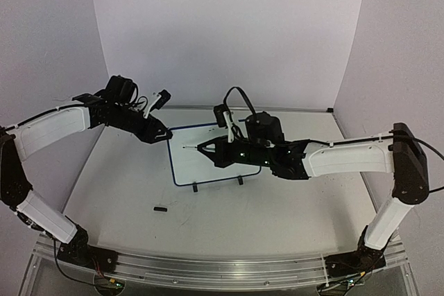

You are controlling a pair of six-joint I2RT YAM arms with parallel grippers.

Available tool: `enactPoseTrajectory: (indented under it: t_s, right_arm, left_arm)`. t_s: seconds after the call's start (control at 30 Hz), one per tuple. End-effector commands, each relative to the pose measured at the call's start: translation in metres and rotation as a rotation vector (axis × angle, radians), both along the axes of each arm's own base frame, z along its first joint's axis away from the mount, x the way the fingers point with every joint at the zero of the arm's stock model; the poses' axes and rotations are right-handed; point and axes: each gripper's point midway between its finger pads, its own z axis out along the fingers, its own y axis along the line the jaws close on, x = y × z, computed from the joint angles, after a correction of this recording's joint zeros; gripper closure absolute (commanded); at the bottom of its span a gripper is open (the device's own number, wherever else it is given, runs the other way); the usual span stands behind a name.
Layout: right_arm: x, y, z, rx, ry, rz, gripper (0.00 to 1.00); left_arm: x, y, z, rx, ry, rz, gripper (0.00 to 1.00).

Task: Write a sentence on the whiteboard
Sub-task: Hold the whiteboard with the whiteboard.

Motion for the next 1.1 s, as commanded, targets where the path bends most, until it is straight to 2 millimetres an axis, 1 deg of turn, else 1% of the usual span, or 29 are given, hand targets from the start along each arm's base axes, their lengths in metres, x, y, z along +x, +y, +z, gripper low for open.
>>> enactPoseTrajectory:
  t_s: [0.0,0.2,0.5,0.8,1.07]
  right_arm:
    - [0.005,0.008,0.026,0.060,-0.060,-0.005,1.00]
    - [0.003,0.009,0.025,0.063,-0.062,0.009,1.00]
    - [0.004,0.007,0.023,0.058,-0.071,-0.001,1.00]
    - [0.010,0.013,0.024,0.057,-0.086,-0.007,1.00]
    - [0.014,0.024,0.027,0.081,-0.099,0.005,1.00]
  left_arm:
    - [0.004,-0.004,0.005,-0.017,-0.045,-0.035,0.65]
    - [0.002,0.000,0.000,0.016,-0.080,-0.052,0.73]
    - [-0.002,0.000,-0.007,0.028,-0.083,-0.080,0.88]
    - [-0.004,0.001,-0.015,0.044,-0.083,-0.094,0.93]
    - [-0.004,0.002,-0.017,0.051,-0.093,-0.099,0.99]
